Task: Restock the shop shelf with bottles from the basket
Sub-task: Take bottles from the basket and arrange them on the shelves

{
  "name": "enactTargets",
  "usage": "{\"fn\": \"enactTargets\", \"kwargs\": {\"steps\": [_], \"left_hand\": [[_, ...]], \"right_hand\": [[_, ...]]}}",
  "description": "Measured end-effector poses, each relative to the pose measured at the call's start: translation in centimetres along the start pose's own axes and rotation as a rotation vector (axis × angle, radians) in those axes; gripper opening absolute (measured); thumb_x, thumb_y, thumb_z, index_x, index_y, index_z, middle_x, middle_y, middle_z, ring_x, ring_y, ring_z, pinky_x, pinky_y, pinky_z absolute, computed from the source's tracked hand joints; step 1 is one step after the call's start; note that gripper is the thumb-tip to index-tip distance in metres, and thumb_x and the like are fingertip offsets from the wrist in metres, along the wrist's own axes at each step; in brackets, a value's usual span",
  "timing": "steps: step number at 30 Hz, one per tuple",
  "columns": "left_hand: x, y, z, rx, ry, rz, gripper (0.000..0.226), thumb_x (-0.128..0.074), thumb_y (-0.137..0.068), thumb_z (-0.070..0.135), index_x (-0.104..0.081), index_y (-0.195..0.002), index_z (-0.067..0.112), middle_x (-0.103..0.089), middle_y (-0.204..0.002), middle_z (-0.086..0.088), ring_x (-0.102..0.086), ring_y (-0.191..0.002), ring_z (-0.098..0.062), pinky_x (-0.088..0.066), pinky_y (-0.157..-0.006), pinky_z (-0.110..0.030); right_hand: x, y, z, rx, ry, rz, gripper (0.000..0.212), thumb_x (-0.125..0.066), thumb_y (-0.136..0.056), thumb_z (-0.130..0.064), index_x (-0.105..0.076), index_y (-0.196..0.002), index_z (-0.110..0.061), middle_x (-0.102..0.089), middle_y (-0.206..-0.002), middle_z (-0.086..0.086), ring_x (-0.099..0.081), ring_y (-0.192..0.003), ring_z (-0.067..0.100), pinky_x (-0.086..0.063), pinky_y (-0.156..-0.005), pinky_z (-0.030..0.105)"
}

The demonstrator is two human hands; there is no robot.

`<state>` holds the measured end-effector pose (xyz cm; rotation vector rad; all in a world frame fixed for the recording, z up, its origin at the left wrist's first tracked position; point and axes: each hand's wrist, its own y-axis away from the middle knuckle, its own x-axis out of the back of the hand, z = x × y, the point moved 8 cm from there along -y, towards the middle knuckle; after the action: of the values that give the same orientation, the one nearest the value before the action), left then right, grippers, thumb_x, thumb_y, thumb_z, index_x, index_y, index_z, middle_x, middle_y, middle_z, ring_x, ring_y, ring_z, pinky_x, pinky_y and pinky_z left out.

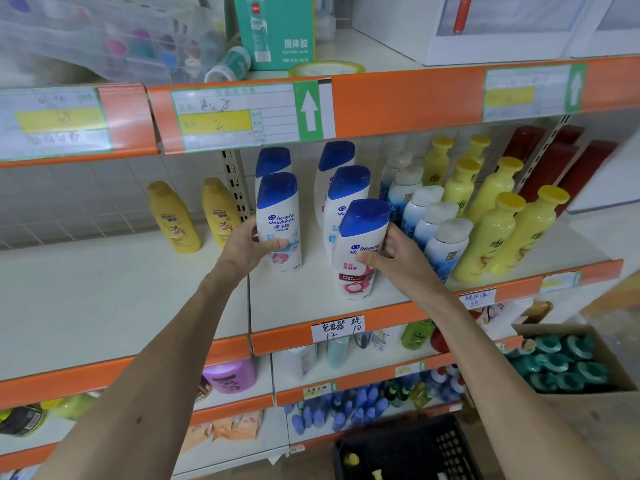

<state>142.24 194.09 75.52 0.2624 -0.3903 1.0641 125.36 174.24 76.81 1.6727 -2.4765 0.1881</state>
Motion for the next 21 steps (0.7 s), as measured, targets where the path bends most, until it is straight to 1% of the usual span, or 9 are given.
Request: {"fn": "enactTargets", "kwargs": {"steps": [2,5,8,11,13,16,19,20,21], "left_hand": [[0.0,0.0,0.0,0.007,0.0,0.0,0.047,-0.074,-0.078,0.015,-0.056,-0.121,0.013,-0.064,-0.119,-0.007,-0.061,-0.106,-0.024,-0.054,-0.084,-0.036],[-0.1,-0.1,-0.1,0.019,-0.004,0.004,0.048,-0.074,-0.079,0.015,-0.055,-0.122,0.013,-0.064,-0.12,-0.008,-0.061,-0.107,-0.025,-0.054,-0.085,-0.038],[-0.3,0.1,0.0,0.02,0.003,0.01,0.046,-0.074,-0.079,0.014,-0.054,-0.12,0.014,-0.063,-0.117,-0.006,-0.061,-0.106,-0.023,-0.054,-0.083,-0.036],[-0.5,0.7,-0.1,0.014,0.043,0.032,0.047,-0.078,-0.075,0.013,-0.051,-0.113,0.018,-0.063,-0.107,0.002,-0.061,-0.096,-0.014,-0.054,-0.077,-0.026],[-0.7,1.1,-0.5,0.023,0.029,0.059,0.055,-0.081,-0.072,0.014,-0.05,-0.118,0.015,-0.062,-0.108,0.005,-0.06,-0.097,-0.009,-0.05,-0.073,-0.017],[-0.3,2.2,-0.8,0.048,-0.004,0.15,0.07,-0.08,-0.073,0.013,-0.042,-0.132,0.012,-0.054,-0.123,0.006,-0.05,-0.112,-0.009,-0.041,-0.09,-0.023],[0.0,4.2,-0.6,0.048,-0.119,0.222,0.067,-0.078,-0.077,0.022,-0.043,-0.132,0.011,-0.052,-0.128,0.003,-0.048,-0.119,-0.014,-0.038,-0.093,-0.026],[0.1,5.3,-0.6,0.06,-0.166,0.241,0.066,-0.076,-0.079,0.022,-0.041,-0.133,0.009,-0.051,-0.128,0.0,-0.048,-0.119,-0.017,-0.037,-0.093,-0.027],[0.0,6.7,-0.3,0.059,-0.209,0.256,0.066,-0.074,-0.08,0.019,-0.038,-0.134,0.007,-0.05,-0.131,-0.006,-0.048,-0.121,-0.021,-0.037,-0.094,-0.027]], "right_hand": [[0.0,0.0,0.1,0.001,0.009,0.004,0.05,-0.071,-0.087,-0.007,-0.051,-0.129,-0.023,-0.067,-0.115,-0.017,-0.064,-0.107,-0.004,-0.053,-0.081,0.013],[0.0,0.0,0.2,-0.002,0.017,0.006,0.051,-0.072,-0.086,-0.008,-0.051,-0.131,-0.021,-0.067,-0.119,-0.012,-0.064,-0.108,-0.002,-0.053,-0.085,0.015],[0.0,0.0,0.2,-0.009,0.019,0.002,0.051,-0.072,-0.086,-0.008,-0.051,-0.13,-0.023,-0.067,-0.117,-0.012,-0.063,-0.108,-0.002,-0.054,-0.089,0.017],[0.3,0.1,0.3,-0.018,0.0,0.011,0.053,-0.074,-0.084,-0.007,-0.05,-0.129,-0.023,-0.066,-0.115,-0.015,-0.063,-0.106,-0.005,-0.054,-0.086,0.016],[0.6,0.5,0.2,-0.01,-0.022,0.03,0.054,-0.074,-0.084,-0.008,-0.049,-0.13,-0.02,-0.066,-0.118,-0.013,-0.063,-0.105,-0.006,-0.053,-0.084,0.015],[0.5,1.4,0.1,0.0,-0.01,0.07,0.051,-0.073,-0.086,-0.014,-0.049,-0.131,-0.019,-0.064,-0.125,-0.007,-0.061,-0.114,0.003,-0.053,-0.096,0.026],[0.6,2.8,-0.3,0.007,0.067,0.111,0.039,-0.07,-0.09,-0.028,-0.05,-0.124,-0.031,-0.062,-0.129,-0.006,-0.058,-0.121,0.009,-0.049,-0.104,0.039],[0.5,3.5,-0.7,0.023,0.094,0.131,0.033,-0.067,-0.092,-0.031,-0.05,-0.12,-0.033,-0.061,-0.131,-0.005,-0.058,-0.12,0.009,-0.049,-0.102,0.038],[0.4,4.5,-1.4,0.042,0.129,0.149,0.027,-0.062,-0.095,-0.032,-0.05,-0.119,-0.032,-0.059,-0.131,-0.005,-0.057,-0.117,0.008,-0.049,-0.099,0.032]]}}
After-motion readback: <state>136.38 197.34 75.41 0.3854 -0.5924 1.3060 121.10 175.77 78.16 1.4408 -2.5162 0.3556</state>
